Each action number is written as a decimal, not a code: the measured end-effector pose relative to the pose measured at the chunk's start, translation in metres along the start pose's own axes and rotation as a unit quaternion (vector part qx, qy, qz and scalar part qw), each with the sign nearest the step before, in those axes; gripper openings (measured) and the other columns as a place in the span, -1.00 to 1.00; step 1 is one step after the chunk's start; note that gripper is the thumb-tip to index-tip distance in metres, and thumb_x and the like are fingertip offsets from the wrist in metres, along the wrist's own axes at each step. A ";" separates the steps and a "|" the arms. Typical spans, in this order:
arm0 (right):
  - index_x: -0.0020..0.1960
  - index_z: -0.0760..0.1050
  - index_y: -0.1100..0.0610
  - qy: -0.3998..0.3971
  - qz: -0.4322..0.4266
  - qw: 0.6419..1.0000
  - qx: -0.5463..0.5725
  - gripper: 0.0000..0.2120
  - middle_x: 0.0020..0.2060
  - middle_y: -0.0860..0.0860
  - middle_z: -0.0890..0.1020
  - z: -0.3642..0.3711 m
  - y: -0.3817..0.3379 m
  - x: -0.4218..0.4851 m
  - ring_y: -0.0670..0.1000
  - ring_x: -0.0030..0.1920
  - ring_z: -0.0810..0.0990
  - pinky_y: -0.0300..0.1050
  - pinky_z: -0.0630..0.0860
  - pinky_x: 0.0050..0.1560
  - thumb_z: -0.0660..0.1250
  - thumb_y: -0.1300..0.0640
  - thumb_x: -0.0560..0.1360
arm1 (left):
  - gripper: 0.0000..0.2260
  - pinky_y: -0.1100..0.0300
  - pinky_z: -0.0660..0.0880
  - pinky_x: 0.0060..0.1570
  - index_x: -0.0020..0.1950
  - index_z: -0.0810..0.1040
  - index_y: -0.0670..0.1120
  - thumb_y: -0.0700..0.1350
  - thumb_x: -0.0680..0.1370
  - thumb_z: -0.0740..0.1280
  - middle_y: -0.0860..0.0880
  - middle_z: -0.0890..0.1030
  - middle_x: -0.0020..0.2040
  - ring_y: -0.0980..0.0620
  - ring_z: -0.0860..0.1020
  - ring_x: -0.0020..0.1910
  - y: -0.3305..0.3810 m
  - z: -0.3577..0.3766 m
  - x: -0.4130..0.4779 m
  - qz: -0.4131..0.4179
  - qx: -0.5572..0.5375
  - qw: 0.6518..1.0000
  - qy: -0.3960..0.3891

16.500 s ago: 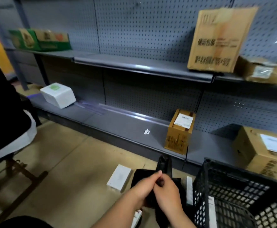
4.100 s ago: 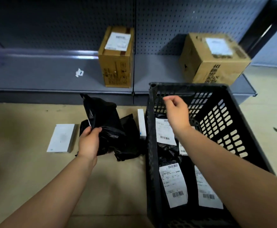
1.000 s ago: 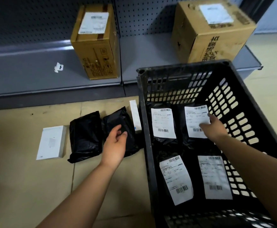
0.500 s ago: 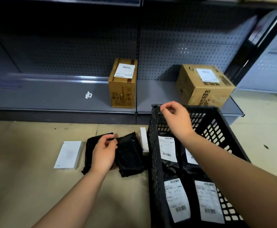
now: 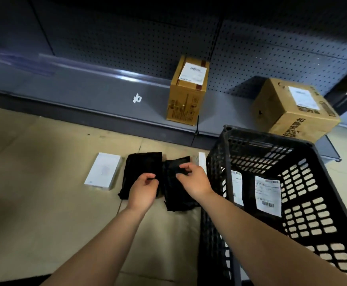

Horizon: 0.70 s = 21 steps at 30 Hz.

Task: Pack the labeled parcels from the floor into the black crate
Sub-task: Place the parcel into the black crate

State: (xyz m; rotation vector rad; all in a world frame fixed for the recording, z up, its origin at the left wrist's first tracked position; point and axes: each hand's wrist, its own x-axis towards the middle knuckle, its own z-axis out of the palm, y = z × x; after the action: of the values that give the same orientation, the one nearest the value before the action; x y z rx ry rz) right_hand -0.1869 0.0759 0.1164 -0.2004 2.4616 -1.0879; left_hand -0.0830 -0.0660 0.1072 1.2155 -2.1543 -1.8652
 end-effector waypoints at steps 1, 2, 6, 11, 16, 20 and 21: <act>0.29 0.59 -0.07 -0.012 0.023 0.999 -0.022 -0.62 0.27 0.07 0.57 0.006 0.010 0.005 0.09 0.18 0.65 0.02 0.57 0.32 0.45 -0.01 0.48 | -0.81 0.14 0.49 0.07 0.20 0.62 -0.01 -0.12 0.60 0.35 0.02 0.65 0.01 -0.01 0.61 0.01 -0.010 0.002 0.004 -0.011 0.004 1.000 -0.002; 0.36 0.56 -0.07 -0.024 0.043 0.998 -0.042 -0.57 0.31 0.08 0.52 0.010 0.019 0.010 0.12 0.20 0.64 0.03 0.57 0.34 0.44 -0.01 0.50 | -0.80 0.16 0.45 0.07 0.22 0.62 -0.03 -0.12 0.60 0.35 0.02 0.64 0.01 0.00 0.59 0.02 -0.019 0.003 0.008 -0.022 0.006 1.000 -0.005; 0.52 0.44 -0.03 -0.049 0.111 0.985 -0.119 -0.45 0.44 0.12 0.36 0.012 0.056 0.036 0.24 0.37 0.51 0.08 0.52 0.41 0.39 -0.02 0.54 | -0.79 0.16 0.43 0.08 0.24 0.59 -0.05 -0.10 0.62 0.34 0.00 0.63 0.06 -0.03 0.57 0.05 -0.056 0.006 0.020 -0.066 0.021 0.997 -0.022; 0.55 0.40 -0.06 -0.025 0.173 0.970 -0.168 -0.44 0.55 0.17 0.29 0.008 0.091 0.070 0.33 0.46 0.41 0.10 0.46 0.44 0.34 -0.06 0.57 | -0.74 0.16 0.43 0.00 0.29 0.61 -0.07 -0.11 0.60 0.34 0.00 0.64 0.01 -0.02 0.58 -0.05 -0.090 0.009 0.037 -0.110 0.031 0.993 -0.029; 0.60 0.35 -0.07 -0.032 0.209 0.962 -0.174 -0.44 0.55 0.23 0.27 0.017 0.102 0.093 0.37 0.44 0.42 0.10 0.51 0.39 0.28 -0.06 0.61 | -0.77 0.17 0.42 -0.14 0.27 0.60 -0.04 -0.10 0.61 0.33 0.00 0.65 -0.01 0.05 0.57 -0.16 -0.110 0.011 0.046 -0.134 0.038 0.989 -0.044; 0.62 0.29 -0.11 -0.054 0.221 0.947 -0.225 -0.45 0.55 0.22 0.29 0.032 0.106 0.100 0.33 0.47 0.36 0.04 0.43 0.32 0.22 -0.11 0.64 | -0.77 0.16 0.43 -0.05 0.26 0.61 -0.03 -0.09 0.61 0.34 -0.04 0.68 0.02 -0.05 0.64 0.01 -0.119 0.012 0.050 -0.151 0.031 0.986 -0.058; 0.63 0.27 -0.10 -0.068 0.232 0.942 -0.234 -0.43 0.55 0.22 0.28 0.035 0.108 0.101 0.32 0.48 0.34 0.06 0.42 0.37 0.22 -0.12 0.64 | -0.77 0.17 0.44 -0.06 0.26 0.62 -0.04 -0.09 0.61 0.34 -0.05 0.68 0.02 -0.07 0.65 0.03 -0.121 0.012 0.051 -0.154 0.028 0.986 -0.061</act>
State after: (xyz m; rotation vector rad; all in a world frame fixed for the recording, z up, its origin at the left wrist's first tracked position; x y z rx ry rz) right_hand -0.2566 0.0955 -0.0168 0.1555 2.4239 -0.2760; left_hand -0.0610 -0.0812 -0.0221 1.5623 -2.1991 -2.0556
